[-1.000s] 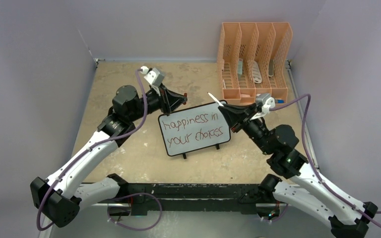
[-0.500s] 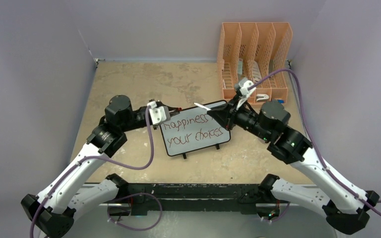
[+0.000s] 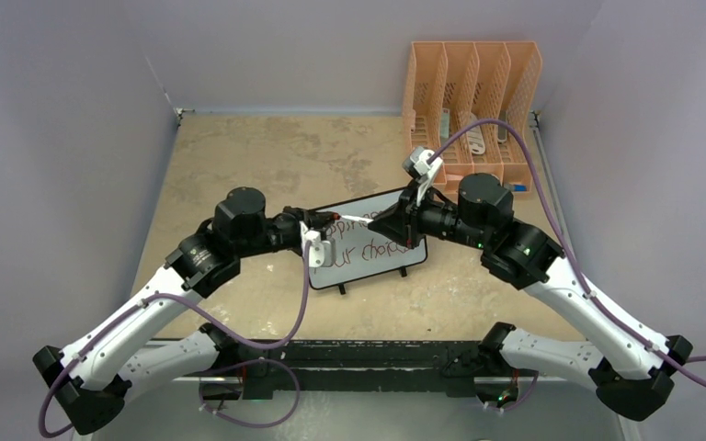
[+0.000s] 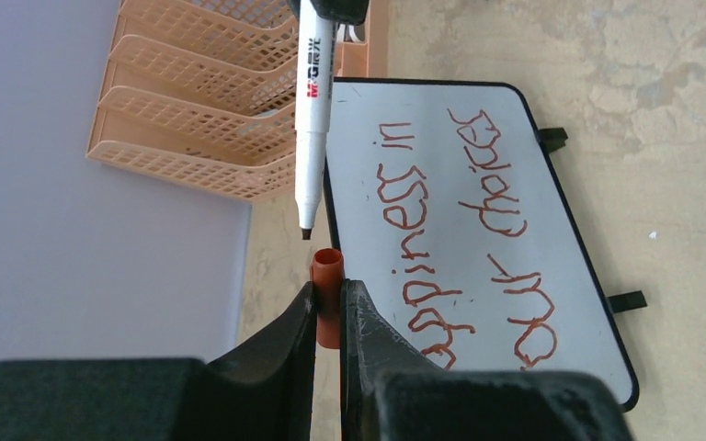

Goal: Write a sentence on the whiteboard
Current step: Close the whiteboard marker at the center of the board.

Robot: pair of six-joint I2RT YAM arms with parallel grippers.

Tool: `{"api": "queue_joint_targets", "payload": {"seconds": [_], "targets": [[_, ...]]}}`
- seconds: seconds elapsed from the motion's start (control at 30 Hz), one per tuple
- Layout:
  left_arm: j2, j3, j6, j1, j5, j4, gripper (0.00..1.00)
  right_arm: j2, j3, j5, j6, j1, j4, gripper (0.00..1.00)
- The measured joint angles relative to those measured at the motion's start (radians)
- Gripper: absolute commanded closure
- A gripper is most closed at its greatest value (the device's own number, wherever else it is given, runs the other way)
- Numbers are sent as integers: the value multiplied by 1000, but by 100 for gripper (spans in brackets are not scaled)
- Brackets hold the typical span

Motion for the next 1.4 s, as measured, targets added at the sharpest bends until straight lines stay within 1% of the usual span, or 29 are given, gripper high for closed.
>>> {"api": "queue_joint_targets", "payload": {"seconds": [0.13,0.37,1.4], "targets": [[12,24,50,-28,-61,-42,100,3,0,-19,1,0,0,100],[26,53,76,-34,-101,-74,100,13,0,-22,1,0,1,100],[33,74,82,-44,-120,-120,100,47,-12,11,26,0,34,100]]}}
